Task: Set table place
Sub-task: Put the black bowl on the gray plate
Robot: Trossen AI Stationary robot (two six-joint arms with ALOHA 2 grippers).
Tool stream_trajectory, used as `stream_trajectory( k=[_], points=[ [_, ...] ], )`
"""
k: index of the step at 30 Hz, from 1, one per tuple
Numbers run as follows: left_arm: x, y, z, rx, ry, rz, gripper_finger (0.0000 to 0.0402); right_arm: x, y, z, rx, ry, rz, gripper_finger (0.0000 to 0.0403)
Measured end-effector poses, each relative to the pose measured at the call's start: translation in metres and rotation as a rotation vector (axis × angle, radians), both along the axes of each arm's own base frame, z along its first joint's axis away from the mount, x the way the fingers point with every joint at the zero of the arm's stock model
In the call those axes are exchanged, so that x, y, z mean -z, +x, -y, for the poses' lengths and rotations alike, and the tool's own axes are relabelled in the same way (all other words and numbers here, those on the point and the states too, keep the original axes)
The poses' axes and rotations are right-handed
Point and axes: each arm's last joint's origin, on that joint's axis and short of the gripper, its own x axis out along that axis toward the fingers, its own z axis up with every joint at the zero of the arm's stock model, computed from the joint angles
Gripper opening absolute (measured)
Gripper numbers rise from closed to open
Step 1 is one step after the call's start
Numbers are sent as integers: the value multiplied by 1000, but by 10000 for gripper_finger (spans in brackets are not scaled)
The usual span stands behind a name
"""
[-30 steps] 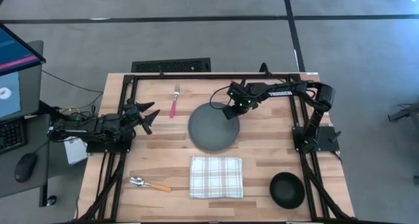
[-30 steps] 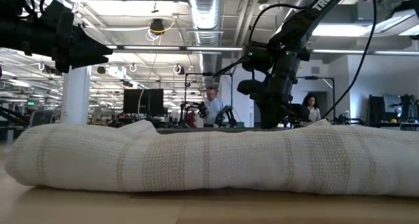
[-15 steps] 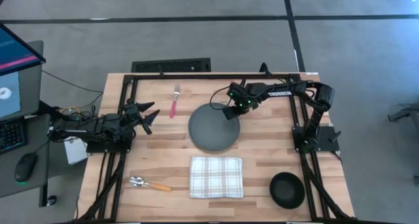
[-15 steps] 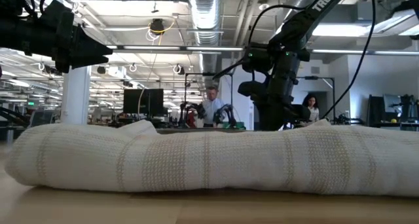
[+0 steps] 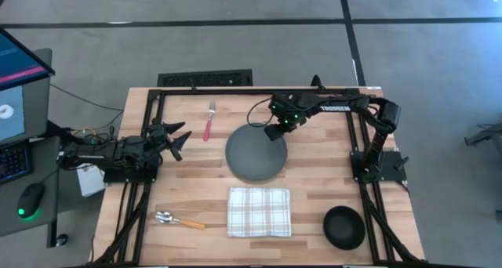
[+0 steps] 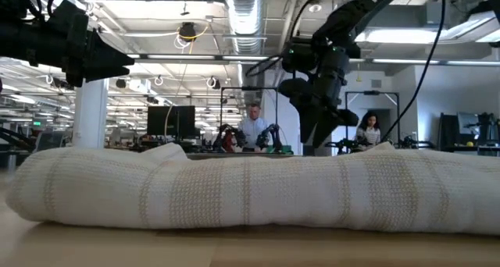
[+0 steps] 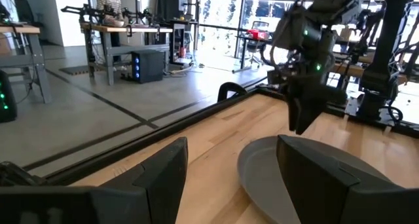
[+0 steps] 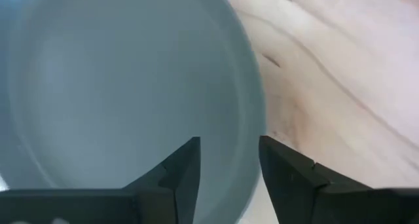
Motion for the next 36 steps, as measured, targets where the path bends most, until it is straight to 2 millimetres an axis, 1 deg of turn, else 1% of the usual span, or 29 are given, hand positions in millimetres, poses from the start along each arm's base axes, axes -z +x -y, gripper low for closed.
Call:
stream_trajectory(
  k=[5, 9, 13, 17, 19, 21, 23, 26, 29, 32, 34, 36],
  points=[
    [0, 0, 0, 0, 0, 0, 224, -27, 5, 7, -38, -66, -29, 181],
    [0, 0, 0, 0, 0, 0, 224, -53, 8, 9, -67, -81, -56, 179],
    [0, 0, 0, 0, 0, 0, 224, -84, 12, 1, -147, -97, -58, 178],
    [0, 0, 0, 0, 0, 0, 224, -129, 11, -14, -190, -196, 59, 177],
    [0, 0, 0, -1, 0, 0, 224, -152, 1, -23, -198, -227, 111, 175],
    [0, 0, 0, 0, 1, -1, 224, -174, -13, -33, -207, -248, 160, 174],
    [0, 0, 0, 0, 2, -2, 224, -192, -34, -43, -204, -263, 171, 173],
    [0, 0, 0, -1, 2, -1, 224, -213, -67, -60, -147, -286, 156, 174],
    [0, 0, 0, -1, 1, -1, 224, -228, -99, -78, -75, -298, 121, 175],
    [0, 0, 0, 0, 1, 0, 224, -237, -127, -97, -38, -284, 87, 175],
    [0, 0, 0, -1, 1, 0, 224, -240, -142, -108, -50, -269, 63, 176],
    [0, 0, 0, 0, 1, 0, 224, -242, -150, -120, -85, -259, 83, 176]
  ],
)
